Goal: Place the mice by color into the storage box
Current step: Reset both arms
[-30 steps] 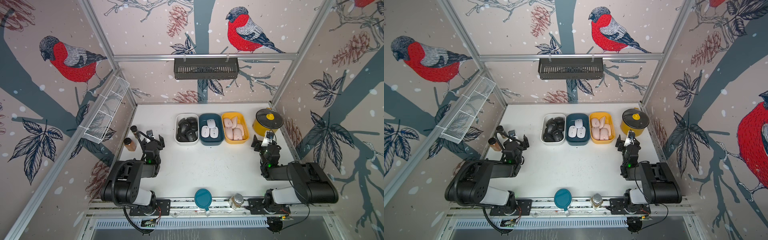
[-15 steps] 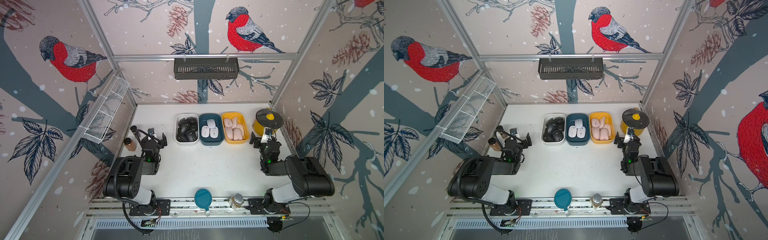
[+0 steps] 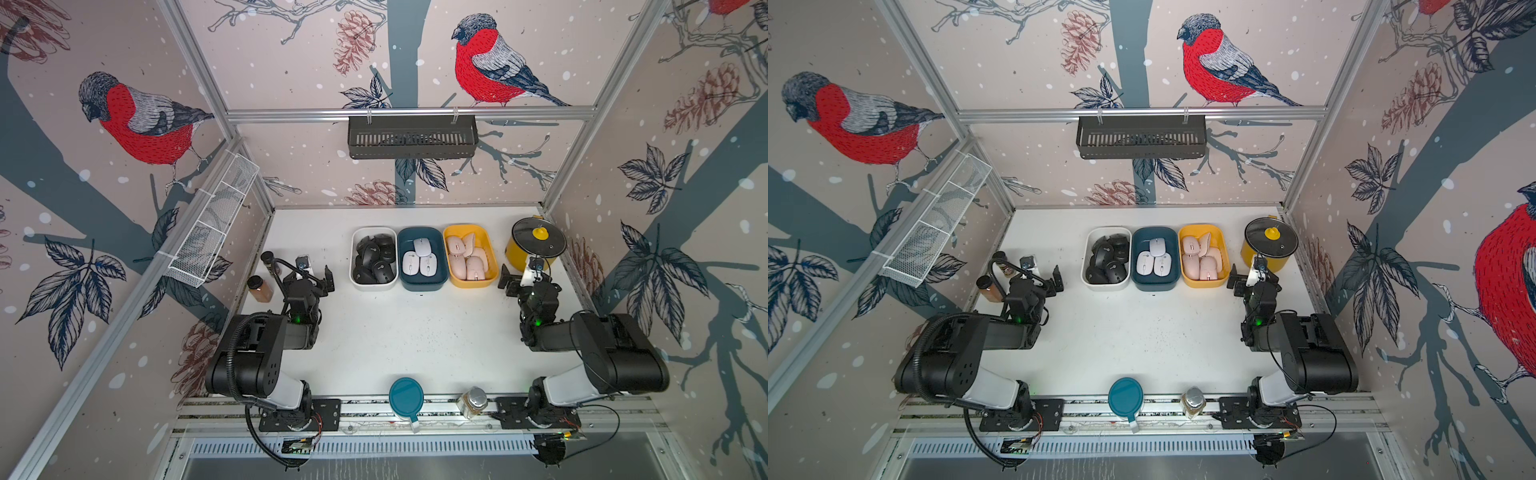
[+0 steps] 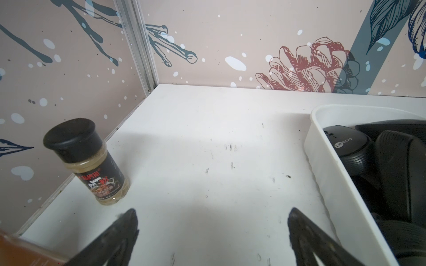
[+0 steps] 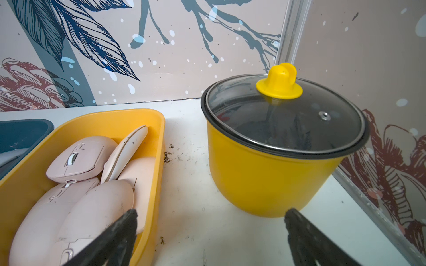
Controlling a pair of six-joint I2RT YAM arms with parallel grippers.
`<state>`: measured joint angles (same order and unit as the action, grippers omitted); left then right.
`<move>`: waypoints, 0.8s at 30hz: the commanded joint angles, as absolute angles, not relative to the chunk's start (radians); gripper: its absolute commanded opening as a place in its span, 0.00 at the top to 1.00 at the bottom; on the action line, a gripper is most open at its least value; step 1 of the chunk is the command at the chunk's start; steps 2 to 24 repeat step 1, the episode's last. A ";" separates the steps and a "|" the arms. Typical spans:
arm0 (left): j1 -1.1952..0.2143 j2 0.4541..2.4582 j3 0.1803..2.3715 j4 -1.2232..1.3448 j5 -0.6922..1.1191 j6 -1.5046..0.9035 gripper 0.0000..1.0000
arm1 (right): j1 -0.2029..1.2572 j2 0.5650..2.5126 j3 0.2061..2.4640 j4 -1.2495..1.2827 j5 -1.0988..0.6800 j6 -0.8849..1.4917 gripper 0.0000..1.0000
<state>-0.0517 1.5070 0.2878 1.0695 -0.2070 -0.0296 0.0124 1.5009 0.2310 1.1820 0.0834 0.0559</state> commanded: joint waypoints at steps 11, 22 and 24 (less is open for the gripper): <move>-0.048 1.503 0.293 1.100 -0.198 -0.035 0.00 | 0.014 1.499 0.235 1.196 0.097 0.059 0.00; -0.048 1.503 0.293 1.100 -0.198 -0.035 0.00 | 0.014 1.499 0.235 1.196 0.097 0.059 0.00; -0.048 1.503 0.293 1.100 -0.198 -0.035 0.00 | 0.014 1.499 0.235 1.196 0.097 0.059 0.00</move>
